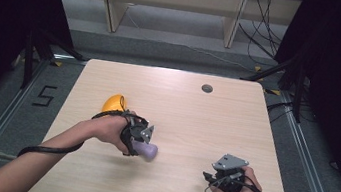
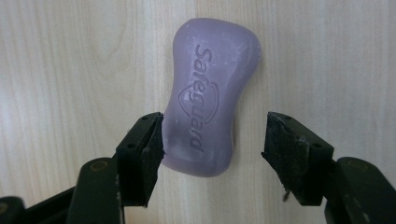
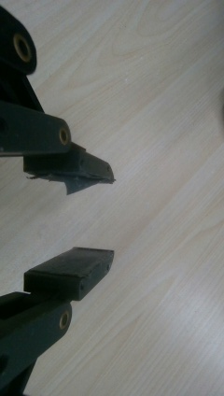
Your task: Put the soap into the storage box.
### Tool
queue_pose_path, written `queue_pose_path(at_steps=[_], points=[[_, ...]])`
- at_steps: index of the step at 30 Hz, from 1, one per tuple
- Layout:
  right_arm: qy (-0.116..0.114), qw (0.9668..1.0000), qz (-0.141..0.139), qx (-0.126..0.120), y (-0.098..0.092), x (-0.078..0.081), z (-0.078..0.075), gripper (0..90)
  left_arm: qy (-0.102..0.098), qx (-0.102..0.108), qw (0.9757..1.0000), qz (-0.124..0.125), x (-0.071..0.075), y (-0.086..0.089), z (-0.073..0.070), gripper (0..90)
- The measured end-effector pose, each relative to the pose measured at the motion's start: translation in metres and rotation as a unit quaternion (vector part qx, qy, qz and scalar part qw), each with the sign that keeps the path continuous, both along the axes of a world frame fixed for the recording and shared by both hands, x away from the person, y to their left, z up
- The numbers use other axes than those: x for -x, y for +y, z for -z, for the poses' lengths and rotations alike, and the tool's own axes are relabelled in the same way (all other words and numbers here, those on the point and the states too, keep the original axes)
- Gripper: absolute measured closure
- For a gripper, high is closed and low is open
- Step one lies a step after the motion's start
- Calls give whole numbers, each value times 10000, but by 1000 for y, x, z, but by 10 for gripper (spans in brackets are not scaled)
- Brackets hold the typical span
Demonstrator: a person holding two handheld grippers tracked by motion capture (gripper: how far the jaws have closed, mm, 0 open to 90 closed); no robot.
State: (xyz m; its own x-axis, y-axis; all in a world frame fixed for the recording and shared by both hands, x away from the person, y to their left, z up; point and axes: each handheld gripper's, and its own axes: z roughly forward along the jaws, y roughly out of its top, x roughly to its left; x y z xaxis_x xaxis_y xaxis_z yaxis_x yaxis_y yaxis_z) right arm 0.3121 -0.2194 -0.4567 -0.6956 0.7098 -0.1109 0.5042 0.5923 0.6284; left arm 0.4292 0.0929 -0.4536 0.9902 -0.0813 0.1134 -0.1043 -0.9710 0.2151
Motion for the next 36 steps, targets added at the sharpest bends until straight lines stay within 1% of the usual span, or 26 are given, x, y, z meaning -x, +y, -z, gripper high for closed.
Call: queue_pose_path(at_steps=[1, 2, 5, 6, 8, 9, 10, 11, 12, 13, 14, 15, 17, 19, 20, 21, 22, 25, 26, 28, 29, 30, 32, 34, 35, 36], points=[[0, 10000, -3, -3, 0, 0, 0, 561, 55, -6, 10000, -6, -1, -2, 2, 363], [8, 10000, -18, 2, 0, 0, 0, 559, 55, -6, 10000, -6, -1, -2, 2, 362], [23, 10000, -40, -1, 0, 0, 0, 557, 161, -44, 9998, 73, -6, -7, 5, 357], [40, 10000, -45, 10, 0, 0, 0, 556, 247, 84, 9996, -45, -5, -9, 8, 354], [36, 10000, -25, 6, 0, 0, 0, 555, 234, 46, 9997, -15, -7, -11, 9, 349], [61, 10000, -39, 4, 0, 0, 0, 555, 164, -102, 9997, 125, -10, -12, 8, 347], [97, 9999, 8, -32, 1, 0, 1, 554, 164, -102, 9997, 125, -10, -12, 8, 343], [97, 9999, 8, -32, 1, 0, 1, 554, 175, -80, 9997, 131, -11, -12, 8, 343], [63, 10000, -46, 19, 0, 0, 0, 552, 301, 38, 9995, 5, -11, -13, 11, 340], [63, 10000, -46, 19, 0, 0, 0, 552, 301, 38, 9995, 5, -11, -13, 11, 339], [48, 10000, -31, 9, 0, 0, 1, 550, 319, -131, 9993, 148, -15, -15, 10, 339], [48, 10000, -31, 9, 0, 0, 1, 550, 319, -131, 9993, 148, -15, -15, 10, 339], [145, 9999, -17, -20, 0, 0, 0, 549, 372, -97, 9993, 48, -14, -18, 15, 340], [136, 9999, -18, -18, 0, 0, 1, 549, 386, -121, 9992, 53, -15, -18, 16, 346], [135, 9999, -20, -22, 0, 0, 1, 548, 344, -258, 9989, 188, -17, -20, 16, 346], [89, 9999, -50, -1, 0, -1, 1, 548, 328, -286, 9988, 212, -18, -20, 16, 352], [159, 9999, -22, -34, 0, 0, 1, 547, 332, -326, 9986, 236, -18, -21, 18, 365], [158, 9999, -29, -30, 0, 0, 1, 545, 353, -396, 9983, 238, -19, -23, 20, 390], [97, 9999, -67, -12, 0, -1, 2, 545, 354, -401, 9983, 244, -19, -23, 20, 396], [146, 9999, -11, -76, 1, 0, 3, 544, 377, -408, 9982, 241, -19, -23, 21, 409], [145, 9999, -15, -68, 1, 0, 3, 543, 446, -308, 9984, 134, -17, -24, 23, 413], [143, 9999, -13, -68, 1, 0, 3, 542, 446, -308, 9984, 134, -17, -24, 23, 417], [113, 9999, -57, 1, 0, -1, 2, 541, 417, -325, 9985, 169, -17, -24, 23, 426], [121, 9999, -51, 1, 0, -1, 2, 540, 435, -345, 9983, 168, -17, -24, 23, 434], [104, 9999, -55, 21, 0, -1, 2, 538, 388, -462, 9978, 276, -19, -24, 22, 449], [116, 9999, -58, 21, 0, -1, 2, 538, 397, -479, 9977, 265, -18, -24, 22, 454]])
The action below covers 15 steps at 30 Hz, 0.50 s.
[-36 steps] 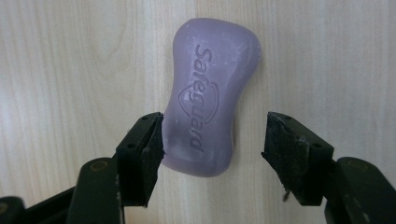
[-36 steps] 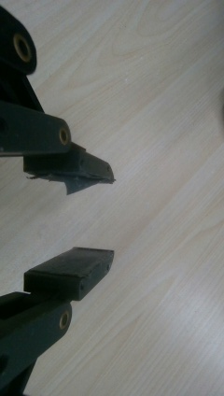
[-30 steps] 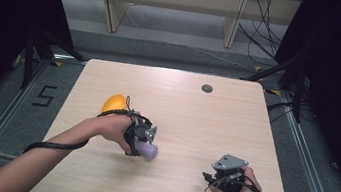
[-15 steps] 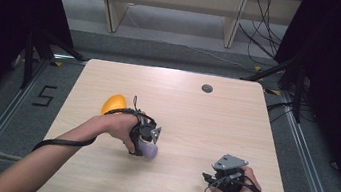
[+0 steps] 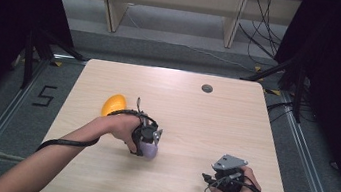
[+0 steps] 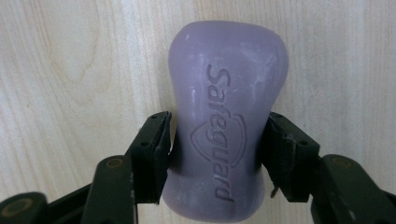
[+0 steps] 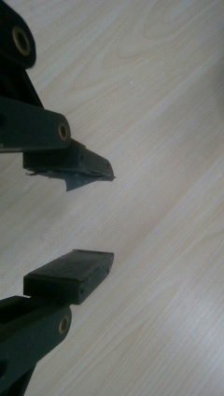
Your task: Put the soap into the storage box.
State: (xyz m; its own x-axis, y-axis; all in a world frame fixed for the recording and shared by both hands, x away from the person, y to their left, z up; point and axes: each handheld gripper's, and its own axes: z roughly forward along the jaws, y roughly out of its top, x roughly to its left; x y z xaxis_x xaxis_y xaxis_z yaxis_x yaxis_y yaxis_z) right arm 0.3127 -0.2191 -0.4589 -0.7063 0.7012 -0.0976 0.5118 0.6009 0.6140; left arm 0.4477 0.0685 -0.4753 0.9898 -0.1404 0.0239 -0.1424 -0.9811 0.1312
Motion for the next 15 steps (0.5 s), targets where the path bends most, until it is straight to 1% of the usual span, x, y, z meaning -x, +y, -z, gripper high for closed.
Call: queue_pose_path(at_steps=[2, 3, 5, 7, 8, 9, 11, 12, 13, 14, 15], points=[[-2, 10000, -6, -5, 0, 0, 0, 536, 2, -22, 10000, -32, 0, -1, 0, 459], [15, 10000, -18, -3, 0, 0, 0, 535, 16, -69, 9999, -90, 0, -2, 0, 461], [16, 10000, -39, -19, 0, -1, 1, 533, 31, -75, 9999, -122, 0, -2, 0, 464], [40, 10000, -25, -13, 0, 0, 0, 532, 82, -104, 9996, -262, 1, -3, 0, 468], [40, 10000, -25, -13, 0, 0, 0, 532, 82, -104, 9996, -262, 1, -3, 0, 469], [36, 10000, -21, -13, 0, 0, 1, 530, 109, -132, 9990, -402, 1, -4, 0, 470], [25, 10000, -34, -16, 0, -1, 1, 529, 124, -148, 9985, -521, 1, -4, 0, 472], [26, 10000, -37, -19, 0, 0, 1, 528, 142, -169, 9978, -621, 1, -5, 0, 472], [33, 10000, -35, -21, 0, 0, 1, 527, 142, -169, 9978, -621, 1, -5, 0, 473], [22, 10000, -36, -19, 0, 0, 1, 527, 156, -201, 9971, -723, 2, -5, 0, 474], [33, 10000, -35, -15, 0, 0, 1, 526, 178, -211, 9956, -891, 2, -6, 0, 474]])
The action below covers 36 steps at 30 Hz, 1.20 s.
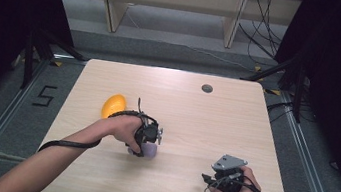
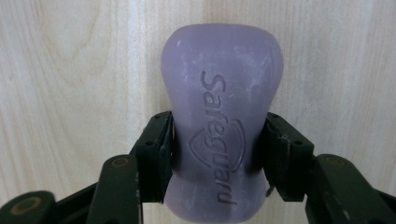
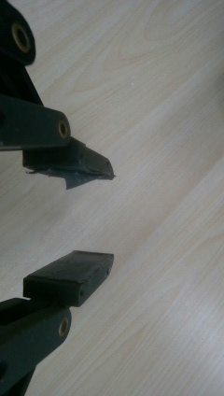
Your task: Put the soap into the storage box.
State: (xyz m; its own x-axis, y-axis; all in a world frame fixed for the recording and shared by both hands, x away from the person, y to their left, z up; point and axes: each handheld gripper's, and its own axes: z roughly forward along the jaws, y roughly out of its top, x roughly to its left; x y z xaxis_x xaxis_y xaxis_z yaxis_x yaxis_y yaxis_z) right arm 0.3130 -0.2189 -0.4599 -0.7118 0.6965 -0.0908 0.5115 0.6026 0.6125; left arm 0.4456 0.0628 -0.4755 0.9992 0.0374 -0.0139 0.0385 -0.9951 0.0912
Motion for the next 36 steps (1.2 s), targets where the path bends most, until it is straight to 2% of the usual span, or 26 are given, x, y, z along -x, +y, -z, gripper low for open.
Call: queue_pose_path(at_steps=[1, 2, 4, 5, 6, 8, 9, 10, 11, 12, 13, 14, 15, 16, 17, 18, 19, 20, 21, 22, 23, 24, 26, 27, 33, 36], points=[[-12, 10000, 9, -7, 0, 0, 0, 525, 62, -52, 9996, -255, 0, -1, 0, 475], [-12, 10000, 9, -7, 0, 0, 0, 525, 62, -52, 9996, -255, 0, -1, 0, 475], [-1, 10000, -11, -10, 0, 0, 0, 522, 76, -15, 9970, -771, 1, 0, 0, 476], [-1, 10000, -11, -10, 0, 0, 0, 522, 76, -15, 9970, -771, 1, 0, 0, 477], [-6, 10000, -13, -11, 0, 0, 0, 521, 69, 50, 9942, -1074, 2, 2, 0, 477], [49, 10000, 47, -36, 1, 1, 1, 518, 59, 74, 9925, -1220, 2, 3, -1, 478], [84, 9999, 76, -47, 1, 2, 1, 518, 76, 133, 9889, -1478, 1, 5, -1, 478], [43, 10000, 0, 2, 0, 0, 0, 517, 76, 133, 9889, -1478, 1, 5, -1, 478], [37, 10000, 14, 4, 0, 0, 0, 515, 130, 182, 9841, -1765, 1, 7, -1, 478], [57, 10000, 64, -32, 1, 1, 0, 515, 130, 182, 9841, -1765, 1, 7, -1, 478], [68, 10000, 61, -31, 1, 1, 0, 514, 182, 232, 9767, -2124, 2, 9, -1, 479], [24, 10000, -7, 12, 0, 0, 0, 514, 182, 232, 9767, -2124, 2, 9, -1, 479], [26, 10000, -9, 15, 0, 0, 0, 513, 248, 339, 9649, -2593, 2, 11, -1, 480], [25, 10000, -11, 15, 0, 0, 0, 512, 233, 396, 9573, -2853, 2, 12, -2, 480], [25, 10000, -10, 15, 0, 0, 0, 512, 172, 430, 9550, -2931, 2, 12, -2, 481], [26, 10000, -11, 16, 0, 0, 0, 512, 172, 430, 9550, -2931, 2, 12, -2, 482], [26, 10000, -9, 15, 0, 0, 0, 512, 143, 445, 9504, -3076, 3, 12, -2, 482], [28, 10000, -9, 15, 0, 0, 0, 511, 143, 445, 9504, -3076, 3, 12, -2, 483], [27, 10000, -9, 16, 0, 0, 0, 510, 193, 509, 9422, -3305, 6, 10, -1, 483], [27, 10000, -9, 16, 0, 0, 0, 510, 137, 536, 9423, -3300, 5, 10, -1, 483], [32, 10000, -9, 12, 0, 0, 0, 510, 93, 495, 9455, -3218, 4, 10, -3, 483], [32, 10000, -12, 12, 0, 0, 0, 509, 151, 556, 9372, -3439, 6, 9, -2, 484], [33, 10000, -12, 10, 0, 0, 0, 509, 160, 562, 9371, -3441, 5, 10, -3, 485], [39, 10000, -14, 7, 0, -1, 0, 509, 181, 561, 9343, -3517, 5, 9, -4, 485], [36, 10000, -17, 1, 0, -1, 0, 509, 131, 599, 9338, -3524, 4, 11, -5, 486], [43, 10000, -7, -6, 0, -1, 0, 508, 175, 544, 9322, -3574, 4, 10, -4, 486]])
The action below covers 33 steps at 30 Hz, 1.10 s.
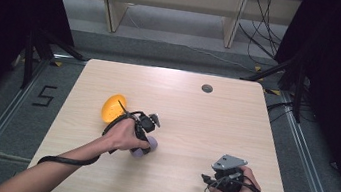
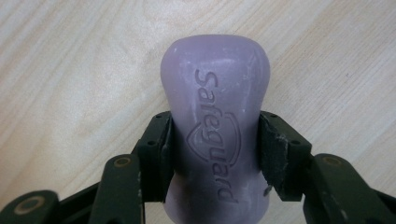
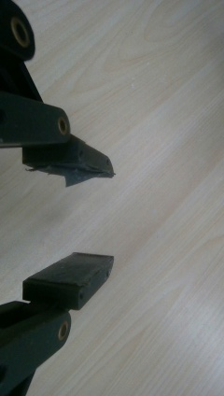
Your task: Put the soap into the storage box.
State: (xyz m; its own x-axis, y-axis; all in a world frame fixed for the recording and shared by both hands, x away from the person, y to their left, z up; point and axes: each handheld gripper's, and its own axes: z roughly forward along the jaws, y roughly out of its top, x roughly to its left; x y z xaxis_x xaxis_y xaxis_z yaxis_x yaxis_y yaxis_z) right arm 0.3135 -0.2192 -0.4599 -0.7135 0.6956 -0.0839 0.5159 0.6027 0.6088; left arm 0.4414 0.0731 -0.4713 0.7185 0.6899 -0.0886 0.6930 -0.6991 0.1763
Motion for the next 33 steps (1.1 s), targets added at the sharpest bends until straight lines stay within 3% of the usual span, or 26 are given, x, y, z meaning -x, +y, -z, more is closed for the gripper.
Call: queue_pose_path(at_steps=[5, 10, 16, 21, 23, 26, 33], points=[[4, 10000, -7, 1, 0, 0, 0, 507, -40, -15, 10000, 37, -2, -2, 3, 486], [-2, 10000, -27, 12, 0, -1, 1, 504, 100, -172, 9998, 50, -4, -5, 3, 482], [8, 10000, -33, 8, 0, 0, 1, 502, 164, -348, 9992, 68, -8, -9, 7, 456], [-13, 10000, -40, -6, 0, 0, 1, 502, 135, -452, 9989, 39, -6, -13, 7, 485], [-58, 10000, 15, -74, 1, 0, 3, 502, 0, -456, 9990, -36, -5, -14, 9, 487], [19, 10000, 28, -49, 1, 1, 2, 502, -2, -474, 9989, -68, -5, -15, 8, 490], [-69, 10000, -12, -56, 1, 0, 3, 502, 58, -375, 9992, -116, -2, -9, 7, 492]])
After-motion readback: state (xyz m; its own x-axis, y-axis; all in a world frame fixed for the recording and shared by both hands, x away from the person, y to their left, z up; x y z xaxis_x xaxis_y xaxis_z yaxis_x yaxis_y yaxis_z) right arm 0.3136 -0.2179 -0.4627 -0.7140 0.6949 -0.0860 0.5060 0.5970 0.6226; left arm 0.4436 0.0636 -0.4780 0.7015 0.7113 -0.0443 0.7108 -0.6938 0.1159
